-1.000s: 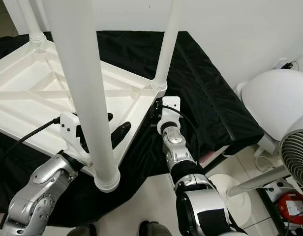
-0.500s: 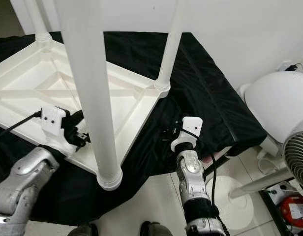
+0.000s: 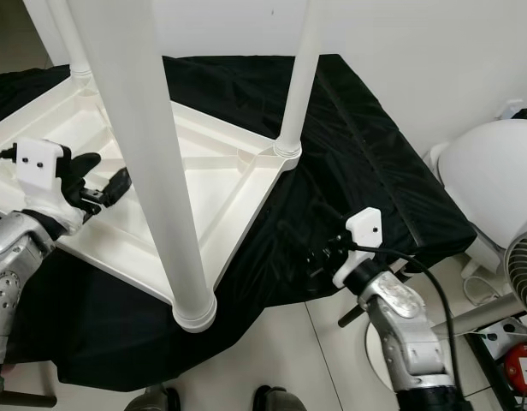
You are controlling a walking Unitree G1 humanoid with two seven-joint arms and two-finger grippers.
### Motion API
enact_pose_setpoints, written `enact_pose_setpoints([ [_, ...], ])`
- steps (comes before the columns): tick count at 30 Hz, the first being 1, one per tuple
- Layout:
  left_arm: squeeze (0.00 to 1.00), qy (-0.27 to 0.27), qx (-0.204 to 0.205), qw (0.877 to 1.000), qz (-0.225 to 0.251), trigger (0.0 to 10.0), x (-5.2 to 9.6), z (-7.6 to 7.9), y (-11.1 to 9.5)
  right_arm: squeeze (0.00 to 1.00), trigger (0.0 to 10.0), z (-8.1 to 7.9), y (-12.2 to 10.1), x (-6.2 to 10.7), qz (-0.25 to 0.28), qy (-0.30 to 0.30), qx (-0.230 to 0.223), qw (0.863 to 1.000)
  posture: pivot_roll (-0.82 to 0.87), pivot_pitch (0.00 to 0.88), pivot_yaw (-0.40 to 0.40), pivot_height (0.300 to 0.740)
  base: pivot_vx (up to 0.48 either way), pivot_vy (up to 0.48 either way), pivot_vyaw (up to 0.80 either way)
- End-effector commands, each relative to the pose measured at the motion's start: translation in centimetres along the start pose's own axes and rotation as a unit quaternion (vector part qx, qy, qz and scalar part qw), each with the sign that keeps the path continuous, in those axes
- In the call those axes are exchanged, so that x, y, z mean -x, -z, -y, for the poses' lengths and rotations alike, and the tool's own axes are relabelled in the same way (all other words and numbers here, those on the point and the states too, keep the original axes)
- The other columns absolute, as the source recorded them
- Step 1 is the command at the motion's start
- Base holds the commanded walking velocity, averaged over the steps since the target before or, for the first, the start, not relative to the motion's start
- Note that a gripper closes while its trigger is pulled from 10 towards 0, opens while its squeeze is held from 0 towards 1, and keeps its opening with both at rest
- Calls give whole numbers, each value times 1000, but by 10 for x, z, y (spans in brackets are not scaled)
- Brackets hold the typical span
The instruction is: Building children table
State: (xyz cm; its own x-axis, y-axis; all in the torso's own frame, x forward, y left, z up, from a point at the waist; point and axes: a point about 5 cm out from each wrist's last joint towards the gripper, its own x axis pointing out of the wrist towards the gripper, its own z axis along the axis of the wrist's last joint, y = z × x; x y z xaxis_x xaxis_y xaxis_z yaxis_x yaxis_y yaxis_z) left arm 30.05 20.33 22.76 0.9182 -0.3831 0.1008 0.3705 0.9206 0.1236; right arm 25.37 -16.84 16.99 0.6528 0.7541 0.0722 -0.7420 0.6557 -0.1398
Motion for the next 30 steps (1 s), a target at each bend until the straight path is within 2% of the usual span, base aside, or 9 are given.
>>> enact_pose_setpoints([
  [1, 0, 10, -2, 1000, -16, 10000, -2, 2, 4, 0, 10000, -10, -3, -2, -8, -54, -11, 998, 78, 143, -6, 740, 0, 0, 0],
  [2, 0, 10, -2, 1000, -16, 10000, -2, 2, 4, 0, 10000, -10, -3, -2, -8, -54, -11, 998, 78, 143, -6, 740, 0, 0, 0],
  [6, 0, -8, -7, 1000, -20, 10000, -5, 1, 5, 0, 10000, -27, -12, -11, -16, -162, -21, 986, 92, 139, -22, 740, 0, 0, 0],
  [11, 0, -15, -6, 1000, -19, 10000, -6, 1, 5, 0, 10000, -36, -14, -15, -20, -206, -25, 978, 99, 138, -28, 740, 0, 0, 0],
  [13, 0, -27, -7, 999, -18, 10000, -3, 0, 4, 0, 10000, -47, -14, -24, -28, -263, -28, 964, 111, 139, -37, 740, 0, 0, 0],
  [15, 0, -27, -7, 999, -18, 10000, -3, 0, 4, 0, 10000, -47, -14, -24, -28, -263, -28, 964, 111, 139, -37, 740, 0, 0, 0],
  [19, 0, -34, -10, 999, -18, 10000, -1, -1, 4, 0, 10000, -56, -15, -34, -29, -307, -31, 951, 124, 142, -50, 740, 0, 0, 0],
  [25, 0, -40, -9, 999, -18, 10000, 0, -2, 4, 0, 10000, -59, -16, -42, -27, -324, -31, 945, 129, 142, -56, 740, 0, 0, 0],
  [30, 0, -48, -10, 999, -17, 10000, 1, -2, 4, 0, 10000, -70, -20, -59, -12, -356, -30, 934, 135, 144, -64, 740, 0, 0, 0],
])
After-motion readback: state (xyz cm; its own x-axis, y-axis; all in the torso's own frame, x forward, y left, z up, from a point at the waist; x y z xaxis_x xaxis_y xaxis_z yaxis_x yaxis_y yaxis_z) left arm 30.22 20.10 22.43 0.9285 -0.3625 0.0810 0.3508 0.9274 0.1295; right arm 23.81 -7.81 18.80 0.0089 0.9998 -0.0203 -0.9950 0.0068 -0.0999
